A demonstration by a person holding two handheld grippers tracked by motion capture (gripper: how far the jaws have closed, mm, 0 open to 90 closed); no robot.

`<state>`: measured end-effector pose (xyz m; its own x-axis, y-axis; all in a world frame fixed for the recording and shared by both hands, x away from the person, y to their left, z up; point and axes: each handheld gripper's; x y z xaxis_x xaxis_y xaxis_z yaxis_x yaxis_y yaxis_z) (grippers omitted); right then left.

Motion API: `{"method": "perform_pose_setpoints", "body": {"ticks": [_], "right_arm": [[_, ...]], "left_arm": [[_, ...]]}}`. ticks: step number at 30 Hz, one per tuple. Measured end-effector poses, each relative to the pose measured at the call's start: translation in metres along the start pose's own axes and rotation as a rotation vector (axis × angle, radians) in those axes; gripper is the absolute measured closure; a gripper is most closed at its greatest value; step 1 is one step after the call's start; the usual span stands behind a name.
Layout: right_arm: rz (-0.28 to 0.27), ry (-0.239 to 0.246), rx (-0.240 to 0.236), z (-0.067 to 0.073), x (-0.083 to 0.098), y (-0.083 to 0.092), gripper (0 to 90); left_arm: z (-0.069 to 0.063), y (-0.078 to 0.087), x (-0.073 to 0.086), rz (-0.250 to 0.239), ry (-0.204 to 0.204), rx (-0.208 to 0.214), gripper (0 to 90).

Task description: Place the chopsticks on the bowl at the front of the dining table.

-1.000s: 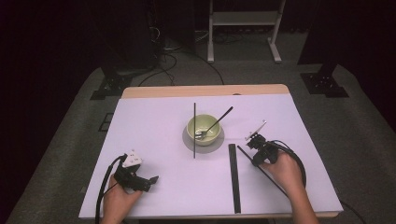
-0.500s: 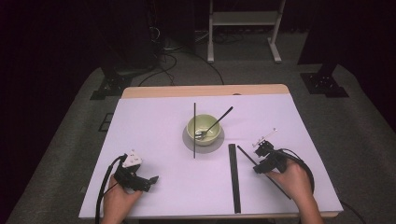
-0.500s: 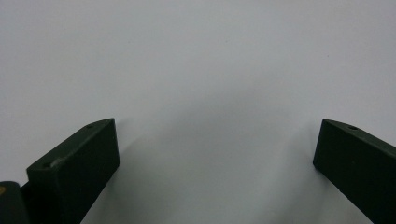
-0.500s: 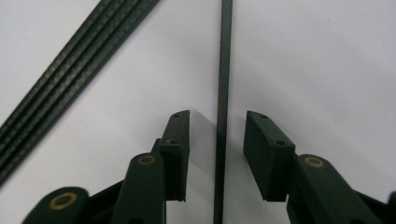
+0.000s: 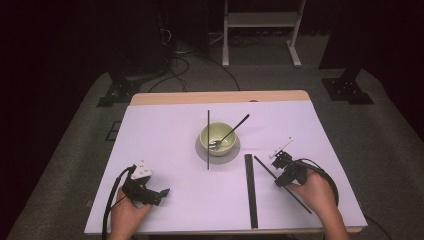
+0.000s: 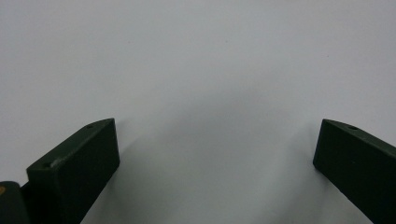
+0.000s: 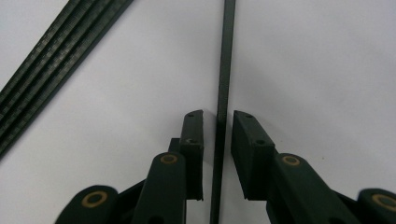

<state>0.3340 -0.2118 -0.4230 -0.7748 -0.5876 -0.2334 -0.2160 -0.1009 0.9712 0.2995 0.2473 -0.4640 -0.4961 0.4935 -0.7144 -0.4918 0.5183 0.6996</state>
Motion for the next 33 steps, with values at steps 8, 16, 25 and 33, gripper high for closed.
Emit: {"method": "perform_pose_setpoints", "body": {"ticks": [8,16,25,33], "right_arm": [[0.063,0.007,-0.009,0.001,-0.009,-0.001,79.5],[0.102,0.0,-0.017,0.0,-0.015,-0.002,84.4],[0.134,-0.014,-0.021,-0.001,-0.019,-0.003,85.8],[0.1,-0.078,-0.027,-0.008,-0.015,0.005,85.9]], "left_arm": [[0.0,0.0,0.0,0.002,0.0,0.001,0.0],[0.0,0.0,0.0,0.002,0.0,0.001,0.0],[0.0,0.0,0.0,0.002,0.0,0.0,0.0],[0.0,0.0,0.0,0.002,0.0,0.0,0.0]]}}
Point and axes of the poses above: each handheld gripper's, and its own axes: y roughly backward along the jaws, x roughly out of its underside, z roughly to its left, and after that the axes turned 3 degrees about x, right-handed
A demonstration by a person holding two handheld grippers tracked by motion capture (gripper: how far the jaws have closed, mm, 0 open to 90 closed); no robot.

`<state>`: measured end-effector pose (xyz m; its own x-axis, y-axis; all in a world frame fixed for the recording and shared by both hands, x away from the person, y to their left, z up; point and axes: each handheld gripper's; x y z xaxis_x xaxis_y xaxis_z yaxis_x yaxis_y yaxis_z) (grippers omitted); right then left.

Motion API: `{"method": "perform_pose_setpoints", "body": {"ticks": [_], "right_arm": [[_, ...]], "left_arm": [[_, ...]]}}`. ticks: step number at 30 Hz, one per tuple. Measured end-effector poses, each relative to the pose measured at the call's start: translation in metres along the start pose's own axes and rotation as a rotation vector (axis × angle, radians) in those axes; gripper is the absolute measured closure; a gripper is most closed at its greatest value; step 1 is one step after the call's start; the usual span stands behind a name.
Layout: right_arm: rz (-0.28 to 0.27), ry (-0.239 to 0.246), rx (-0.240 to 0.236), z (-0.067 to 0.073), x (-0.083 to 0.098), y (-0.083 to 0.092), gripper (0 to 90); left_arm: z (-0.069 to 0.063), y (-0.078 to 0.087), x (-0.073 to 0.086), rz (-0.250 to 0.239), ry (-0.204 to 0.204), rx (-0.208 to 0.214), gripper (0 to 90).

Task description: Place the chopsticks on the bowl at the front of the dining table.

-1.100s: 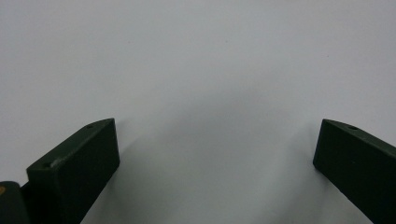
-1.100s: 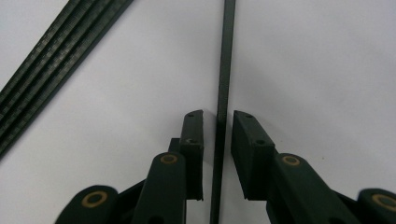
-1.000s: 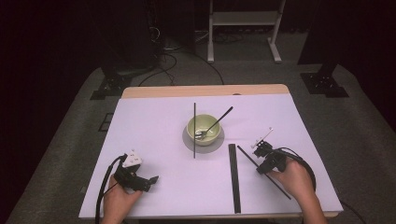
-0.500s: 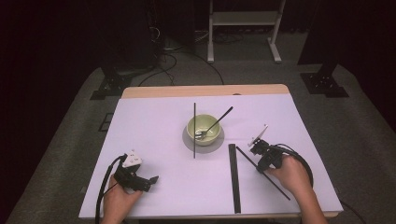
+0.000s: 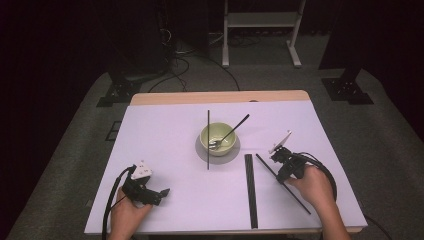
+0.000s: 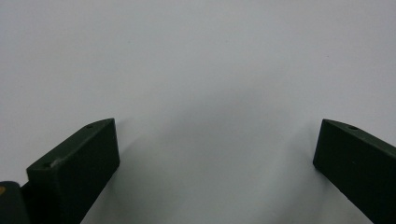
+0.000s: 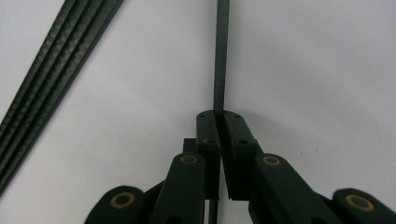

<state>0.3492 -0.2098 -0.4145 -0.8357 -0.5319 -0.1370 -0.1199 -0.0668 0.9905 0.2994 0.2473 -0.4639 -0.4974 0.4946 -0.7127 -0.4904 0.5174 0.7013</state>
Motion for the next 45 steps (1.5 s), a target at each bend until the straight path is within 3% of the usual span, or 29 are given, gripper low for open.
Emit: {"method": "perform_pose_setpoints", "body": {"ticks": [12,23,36,45], "right_arm": [[-0.066,-0.009,-0.004,0.01,-0.011,0.038,85.9],[-0.119,0.004,-0.031,0.034,-0.05,0.063,85.9],[-0.135,-0.01,-0.041,0.053,-0.106,0.075,85.8],[-0.122,-0.053,-0.036,0.057,-0.144,0.068,85.9]], "left_arm": [[0.0,0.0,0.0,0.0,-0.001,0.0,0.0],[0.0,0.0,0.0,-0.004,0.0,0.0,0.0],[0.0,0.0,0.0,-0.005,0.0,0.0,0.0],[0.0,0.0,0.0,-0.005,0.001,0.0,0.0]]}}
Point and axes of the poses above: each handheld gripper's, and its own axes: y roughly backward along the jaws, x roughly out of its underside, z roughly to its left, and after that the axes turned 3 degrees about x, right-handed
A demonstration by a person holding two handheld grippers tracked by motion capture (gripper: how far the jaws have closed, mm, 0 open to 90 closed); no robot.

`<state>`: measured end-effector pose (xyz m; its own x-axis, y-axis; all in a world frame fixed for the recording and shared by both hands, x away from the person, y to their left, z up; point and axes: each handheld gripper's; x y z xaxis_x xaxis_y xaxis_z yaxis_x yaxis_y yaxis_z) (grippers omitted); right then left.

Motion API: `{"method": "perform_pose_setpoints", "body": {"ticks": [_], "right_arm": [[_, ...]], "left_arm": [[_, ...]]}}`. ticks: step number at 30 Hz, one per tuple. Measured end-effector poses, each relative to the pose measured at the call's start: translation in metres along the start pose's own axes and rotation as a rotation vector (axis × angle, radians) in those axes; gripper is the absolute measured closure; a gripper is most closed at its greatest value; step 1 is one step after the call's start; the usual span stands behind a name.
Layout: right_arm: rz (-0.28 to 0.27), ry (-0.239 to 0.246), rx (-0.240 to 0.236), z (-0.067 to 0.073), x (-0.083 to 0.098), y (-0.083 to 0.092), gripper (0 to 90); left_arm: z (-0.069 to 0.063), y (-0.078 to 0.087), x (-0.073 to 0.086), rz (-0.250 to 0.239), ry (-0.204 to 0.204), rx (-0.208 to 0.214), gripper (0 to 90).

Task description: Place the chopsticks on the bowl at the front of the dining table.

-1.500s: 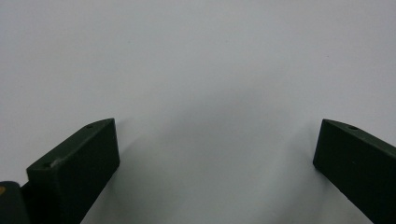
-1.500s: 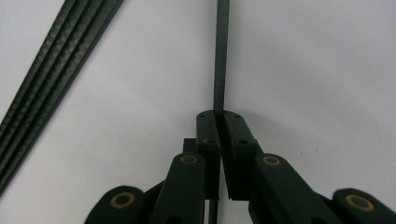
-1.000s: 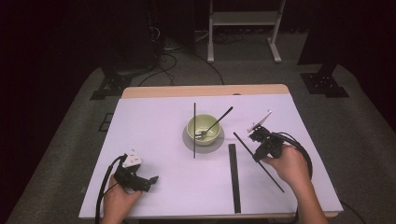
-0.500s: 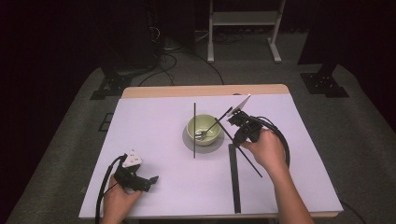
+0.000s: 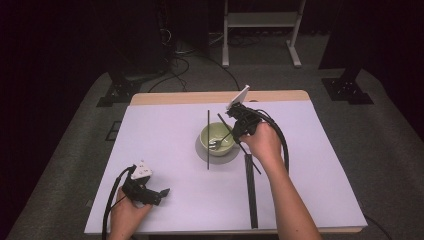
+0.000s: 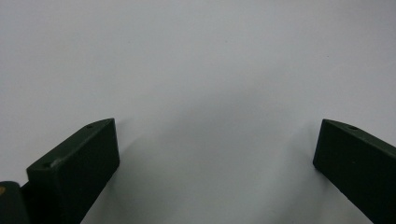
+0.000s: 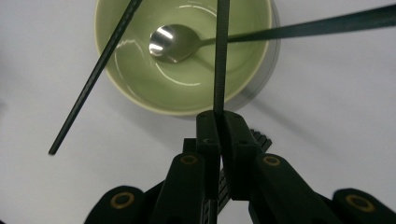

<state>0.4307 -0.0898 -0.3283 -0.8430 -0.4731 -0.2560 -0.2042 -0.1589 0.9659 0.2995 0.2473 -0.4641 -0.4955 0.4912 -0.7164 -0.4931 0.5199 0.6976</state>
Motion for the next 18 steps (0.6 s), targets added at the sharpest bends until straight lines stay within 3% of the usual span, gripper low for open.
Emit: {"method": "perform_pose_setpoints", "body": {"ticks": [18], "right_arm": [[0.036,-0.044,0.003,-0.008,-0.043,-0.023,85.8]], "left_arm": [[0.0,0.0,0.0,-0.001,0.002,0.001,0.0]]}}
Point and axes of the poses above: each handheld gripper's, and its own axes: y roughly backward along the jaws, x roughly out of its underside, z roughly to its left, and after that the axes turned 3 degrees about x, right-handed
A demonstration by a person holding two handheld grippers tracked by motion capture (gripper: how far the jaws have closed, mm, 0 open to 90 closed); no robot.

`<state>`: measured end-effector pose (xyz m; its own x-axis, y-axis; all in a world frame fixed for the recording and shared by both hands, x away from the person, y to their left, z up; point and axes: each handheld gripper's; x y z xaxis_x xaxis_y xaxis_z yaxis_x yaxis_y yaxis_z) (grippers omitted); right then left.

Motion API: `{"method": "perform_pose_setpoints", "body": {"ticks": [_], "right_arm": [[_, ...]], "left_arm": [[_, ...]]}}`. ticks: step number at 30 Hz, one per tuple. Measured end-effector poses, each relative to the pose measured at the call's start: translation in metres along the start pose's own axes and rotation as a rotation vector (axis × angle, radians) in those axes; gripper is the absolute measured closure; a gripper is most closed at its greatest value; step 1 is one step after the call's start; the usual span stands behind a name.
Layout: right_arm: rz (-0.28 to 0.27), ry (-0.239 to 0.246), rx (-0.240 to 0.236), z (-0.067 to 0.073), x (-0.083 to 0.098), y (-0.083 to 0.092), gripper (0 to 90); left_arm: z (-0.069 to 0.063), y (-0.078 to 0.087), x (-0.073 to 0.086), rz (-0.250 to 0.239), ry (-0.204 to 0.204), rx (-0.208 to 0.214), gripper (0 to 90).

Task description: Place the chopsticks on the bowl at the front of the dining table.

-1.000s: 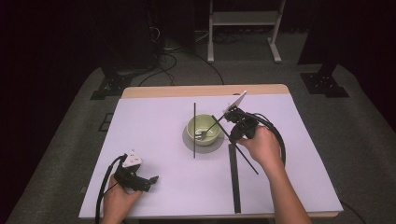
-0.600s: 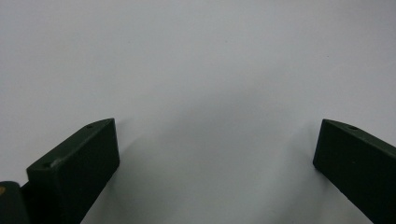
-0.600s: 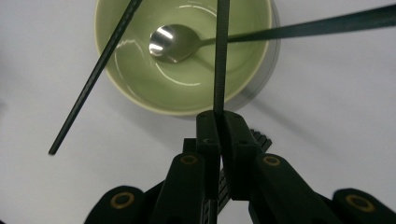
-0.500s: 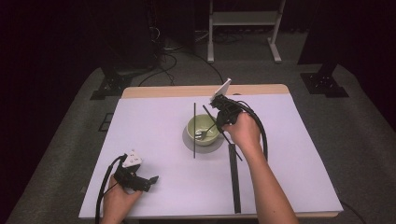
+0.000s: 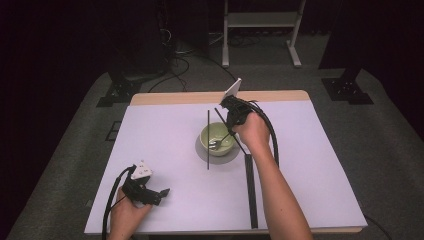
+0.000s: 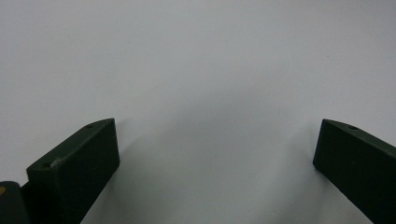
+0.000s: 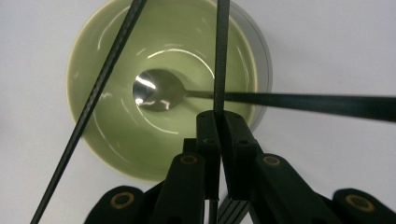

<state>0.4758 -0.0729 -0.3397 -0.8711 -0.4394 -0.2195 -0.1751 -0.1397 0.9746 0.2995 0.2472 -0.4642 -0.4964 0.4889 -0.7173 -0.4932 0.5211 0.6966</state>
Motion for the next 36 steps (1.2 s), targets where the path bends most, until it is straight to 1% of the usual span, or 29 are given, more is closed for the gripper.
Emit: {"method": "perform_pose_setpoints", "body": {"ticks": [4,9,10,15,20,27,29,30,32,34,36], "right_arm": [[0.007,0.002,0.003,0.001,-0.006,-0.005,85.8],[0.019,-0.007,0.011,0.003,-0.012,-0.008,85.8],[0.019,-0.014,0.008,0.003,-0.012,-0.008,85.8],[0.031,-0.02,0.004,0.003,-0.016,-0.012,85.7],[0.042,-0.02,0.0,0.004,-0.018,-0.017,85.7],[0.037,-0.019,-0.004,0.004,-0.018,-0.018,85.6],[0.033,-0.009,-0.005,0.004,-0.017,-0.018,84.9],[0.03,-0.002,-0.009,0.004,-0.017,-0.017,83.5],[0.025,0.003,-0.023,0.005,-0.016,-0.015,75.5],[0.005,0.01,-0.021,0.006,-0.014,-0.011,71.8],[-0.006,0.006,-0.014,0.006,-0.012,-0.006,69.4]], "left_arm": [[0.0,0.0,0.0,-0.001,0.0,0.0,0.0],[0.0,0.0,0.0,0.0,-0.002,-0.001,0.0],[0.0,0.0,0.0,0.0,-0.002,-0.001,0.0],[0.0,0.0,0.0,0.001,-0.002,0.0,0.0],[0.0,0.0,0.0,0.001,-0.002,0.0,0.0],[0.0,0.0,0.0,0.001,-0.002,0.0,0.0],[0.0,0.0,0.0,0.002,-0.002,0.0,0.0],[0.0,0.0,0.0,0.001,-0.002,0.0,0.0],[0.0,0.0,0.0,0.001,-0.001,0.001,0.0],[0.0,0.0,0.0,0.0,-0.001,-0.001,0.0],[0.0,0.0,0.0,0.0,-0.001,0.0,0.0]]}}
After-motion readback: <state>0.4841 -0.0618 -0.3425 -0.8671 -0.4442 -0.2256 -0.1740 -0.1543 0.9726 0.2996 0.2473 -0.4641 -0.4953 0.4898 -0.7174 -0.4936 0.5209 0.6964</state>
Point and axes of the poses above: each handheld gripper's, and its own axes: y roughly backward along the jaws, x roughly out of its underside, z roughly to its left, and after that the axes turned 3 degrees about x, right-handed
